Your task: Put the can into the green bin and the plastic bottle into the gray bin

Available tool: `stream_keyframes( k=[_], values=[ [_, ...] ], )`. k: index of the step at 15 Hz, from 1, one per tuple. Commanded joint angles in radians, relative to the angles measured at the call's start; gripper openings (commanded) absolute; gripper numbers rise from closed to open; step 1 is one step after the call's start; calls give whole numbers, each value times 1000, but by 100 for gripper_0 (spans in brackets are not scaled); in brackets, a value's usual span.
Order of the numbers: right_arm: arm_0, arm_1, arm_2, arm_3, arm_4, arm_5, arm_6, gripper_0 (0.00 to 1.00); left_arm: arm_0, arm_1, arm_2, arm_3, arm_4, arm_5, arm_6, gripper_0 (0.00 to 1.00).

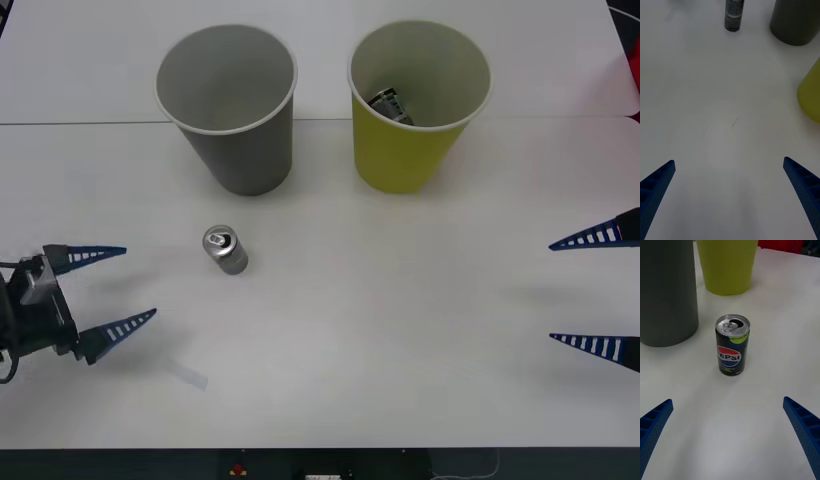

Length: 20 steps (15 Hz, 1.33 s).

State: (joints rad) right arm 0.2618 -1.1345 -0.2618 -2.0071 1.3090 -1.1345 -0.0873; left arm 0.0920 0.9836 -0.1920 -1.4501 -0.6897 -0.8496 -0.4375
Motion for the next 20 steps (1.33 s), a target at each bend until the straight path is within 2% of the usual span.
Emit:
stream_keyframes(
  k=[1, 5, 9, 20],
  values=[
    [0, 0, 0, 0, 0, 0, 0, 100, -35, -57, -43, 60, 52, -2, -18, 100],
    [0, 0, 0, 0, 0, 0, 0, 100, -92, -141, -95, 139, 119, 0, -49, 100],
    [0, 0, 0, 0, 0, 0, 0, 100, -123, -194, -142, 143, 153, 66, -76, 100],
    [0, 0, 0, 0, 0, 0, 0, 100, -198, -310, -213, 146, 159, 233, -155, 100]
  ],
)
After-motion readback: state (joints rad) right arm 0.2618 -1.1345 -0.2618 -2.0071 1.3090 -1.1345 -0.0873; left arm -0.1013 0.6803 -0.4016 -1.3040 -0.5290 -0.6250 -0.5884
